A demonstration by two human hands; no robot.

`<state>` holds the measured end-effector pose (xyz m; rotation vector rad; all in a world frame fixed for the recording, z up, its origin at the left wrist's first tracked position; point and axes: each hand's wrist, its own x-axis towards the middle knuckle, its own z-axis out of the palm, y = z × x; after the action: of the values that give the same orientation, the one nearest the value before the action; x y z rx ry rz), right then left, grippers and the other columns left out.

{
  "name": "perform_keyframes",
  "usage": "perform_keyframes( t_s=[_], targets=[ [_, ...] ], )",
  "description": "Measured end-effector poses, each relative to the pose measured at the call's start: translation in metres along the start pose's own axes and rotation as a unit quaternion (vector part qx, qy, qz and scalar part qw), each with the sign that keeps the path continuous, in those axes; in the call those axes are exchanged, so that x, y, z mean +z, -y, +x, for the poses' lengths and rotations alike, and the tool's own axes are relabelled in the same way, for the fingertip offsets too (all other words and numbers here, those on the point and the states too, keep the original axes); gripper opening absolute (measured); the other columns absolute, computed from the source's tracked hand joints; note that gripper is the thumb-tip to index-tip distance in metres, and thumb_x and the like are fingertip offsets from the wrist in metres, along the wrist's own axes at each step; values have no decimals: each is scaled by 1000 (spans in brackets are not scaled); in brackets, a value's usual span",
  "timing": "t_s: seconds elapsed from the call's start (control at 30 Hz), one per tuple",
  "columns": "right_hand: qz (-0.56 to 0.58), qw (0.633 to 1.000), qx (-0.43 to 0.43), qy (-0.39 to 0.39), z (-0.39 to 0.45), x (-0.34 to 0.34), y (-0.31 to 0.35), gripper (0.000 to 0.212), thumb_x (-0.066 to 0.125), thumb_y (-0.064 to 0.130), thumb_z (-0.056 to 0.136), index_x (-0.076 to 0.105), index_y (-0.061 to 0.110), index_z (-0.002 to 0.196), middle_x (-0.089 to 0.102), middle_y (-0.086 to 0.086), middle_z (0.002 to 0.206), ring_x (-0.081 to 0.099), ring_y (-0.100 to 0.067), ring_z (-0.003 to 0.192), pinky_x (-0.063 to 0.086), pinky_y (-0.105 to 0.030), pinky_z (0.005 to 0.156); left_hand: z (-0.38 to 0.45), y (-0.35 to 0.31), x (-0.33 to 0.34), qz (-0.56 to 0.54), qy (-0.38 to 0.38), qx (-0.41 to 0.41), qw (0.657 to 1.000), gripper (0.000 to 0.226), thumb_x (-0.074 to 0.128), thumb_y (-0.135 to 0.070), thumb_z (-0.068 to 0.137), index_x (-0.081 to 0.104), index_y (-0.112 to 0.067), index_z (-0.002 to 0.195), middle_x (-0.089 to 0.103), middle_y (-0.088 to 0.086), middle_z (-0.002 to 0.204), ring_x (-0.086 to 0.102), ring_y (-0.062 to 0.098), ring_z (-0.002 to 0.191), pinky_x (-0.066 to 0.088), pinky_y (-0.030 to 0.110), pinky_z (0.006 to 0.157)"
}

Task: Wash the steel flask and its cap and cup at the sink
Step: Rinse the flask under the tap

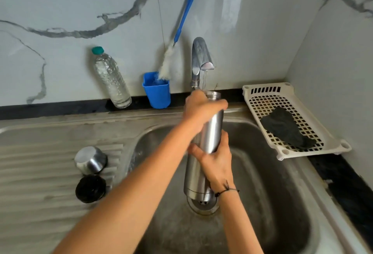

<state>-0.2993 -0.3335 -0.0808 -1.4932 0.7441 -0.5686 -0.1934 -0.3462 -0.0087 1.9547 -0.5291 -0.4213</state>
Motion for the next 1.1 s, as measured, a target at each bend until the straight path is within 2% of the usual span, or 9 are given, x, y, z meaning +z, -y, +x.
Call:
perform_keyframes(
  t_s=[0.1,0.23,0.33,0.43,0.57,0.67,0.8,1.0,1.1],
  targets=[
    [162,980,45,104,1,-6,4,69,77,29,47,55,18,112,68,-6,90,66,-16,72,52,-28,59,10,-7,-25,-129,164,-73,975,17,78,-13,67,62,-12,72,66,8,74,62,21,65,55,27,65],
    [353,899,144,213,-1,-2,4,89,81,28,43,51,-4,120,61,-28,94,63,-36,75,54,-40,62,17,-1,-32,-337,336,-111,872,15,58,-18,73,58,-5,80,65,13,72,65,26,65,56,32,70],
    [276,932,152,176,3,-6,8,81,78,34,53,49,6,124,67,-21,101,68,-34,82,57,-44,71,24,1,-31,-287,276,-132,908,14,65,-17,76,58,-7,83,65,12,76,64,24,67,55,30,67],
    [53,987,98,112,8,-5,7,71,84,30,60,44,20,118,67,-5,99,68,-19,84,58,-36,74,24,3,-17,-114,48,-96,988,21,73,-24,75,59,-12,84,63,7,81,63,25,78,52,32,69],
    [-19,999,38,0,-2,12,-2,61,84,28,61,44,19,106,63,2,89,64,-15,77,56,-35,68,1,16,10,91,-68,11,993,55,74,-42,71,54,-6,108,59,5,100,58,26,91,53,38,79],
    [-19,999,26,26,-3,10,-3,62,84,28,56,46,25,104,64,3,90,65,-13,76,56,-32,66,7,14,-6,20,-18,-33,999,48,80,-36,60,63,-8,95,65,8,94,64,24,84,57,36,73],
    [177,972,66,143,-4,4,-1,65,76,25,45,59,22,109,68,-6,85,66,-20,73,55,-36,63,17,2,-34,-115,151,-102,977,30,81,-23,54,65,-11,77,67,13,84,63,25,71,56,35,74],
    [387,849,148,327,1,-4,-14,88,89,29,38,54,-6,111,62,-22,91,64,-35,70,53,-36,59,28,16,-31,-398,410,-69,818,29,80,-20,57,63,-6,77,64,13,74,64,27,69,56,32,70],
    [320,896,163,261,8,-12,-14,103,91,36,32,51,-7,117,63,-25,93,66,-37,72,54,-39,59,26,15,-21,-362,340,-87,864,27,71,-26,72,60,-8,88,65,16,80,64,27,71,54,35,75]
  ],
)
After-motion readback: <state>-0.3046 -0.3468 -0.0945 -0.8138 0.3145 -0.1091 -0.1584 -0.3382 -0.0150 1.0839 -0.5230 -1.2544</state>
